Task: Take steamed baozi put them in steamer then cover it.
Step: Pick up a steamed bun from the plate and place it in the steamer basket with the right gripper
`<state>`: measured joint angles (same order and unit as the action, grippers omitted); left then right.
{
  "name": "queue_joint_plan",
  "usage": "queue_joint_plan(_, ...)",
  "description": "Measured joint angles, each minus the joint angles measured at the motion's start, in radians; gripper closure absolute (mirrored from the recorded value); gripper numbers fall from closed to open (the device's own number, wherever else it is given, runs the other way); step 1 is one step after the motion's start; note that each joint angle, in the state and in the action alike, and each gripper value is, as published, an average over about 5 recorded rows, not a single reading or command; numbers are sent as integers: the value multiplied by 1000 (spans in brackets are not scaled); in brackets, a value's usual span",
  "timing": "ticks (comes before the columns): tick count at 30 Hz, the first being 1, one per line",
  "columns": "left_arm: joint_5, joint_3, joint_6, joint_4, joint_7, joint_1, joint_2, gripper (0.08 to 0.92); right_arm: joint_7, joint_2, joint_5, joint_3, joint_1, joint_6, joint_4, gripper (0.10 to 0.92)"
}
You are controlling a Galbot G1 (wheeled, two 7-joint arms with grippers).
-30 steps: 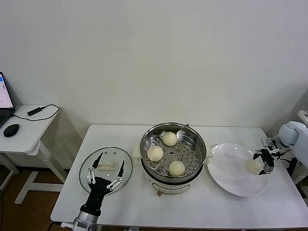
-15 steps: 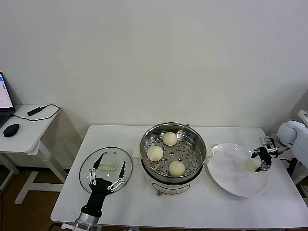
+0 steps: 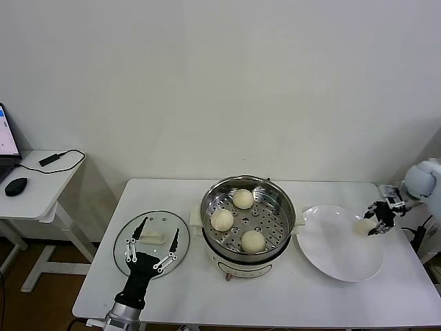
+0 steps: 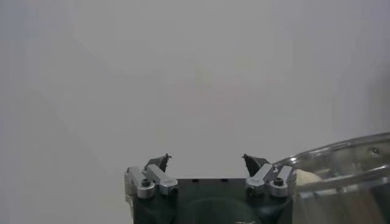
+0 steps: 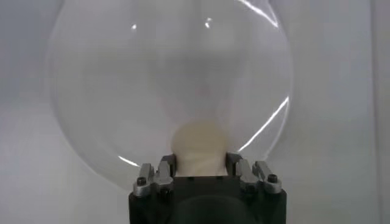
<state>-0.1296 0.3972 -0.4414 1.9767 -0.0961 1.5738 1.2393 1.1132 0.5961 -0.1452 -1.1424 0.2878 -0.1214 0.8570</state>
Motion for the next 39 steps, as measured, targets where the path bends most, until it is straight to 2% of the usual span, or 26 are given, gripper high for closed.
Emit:
queue_joint_plan(8, 0, -15, 2, 2, 0, -9, -6, 177, 44, 17, -113, -197, 286, 45, 201, 448)
queue_joint_plan(20, 0, -19, 1, 4, -1, -12, -8, 177, 42, 150, -316, -403, 587, 140, 500, 448)
queue_joint_plan(29, 0, -13, 3, 4, -2, -13, -7, 177, 0, 247, -353, -443, 572, 196, 570, 448)
queue_joint_plan(39, 1, -3, 4, 3, -3, -11, -7, 177, -36, 319, -329, -452, 492, 218, 546, 439)
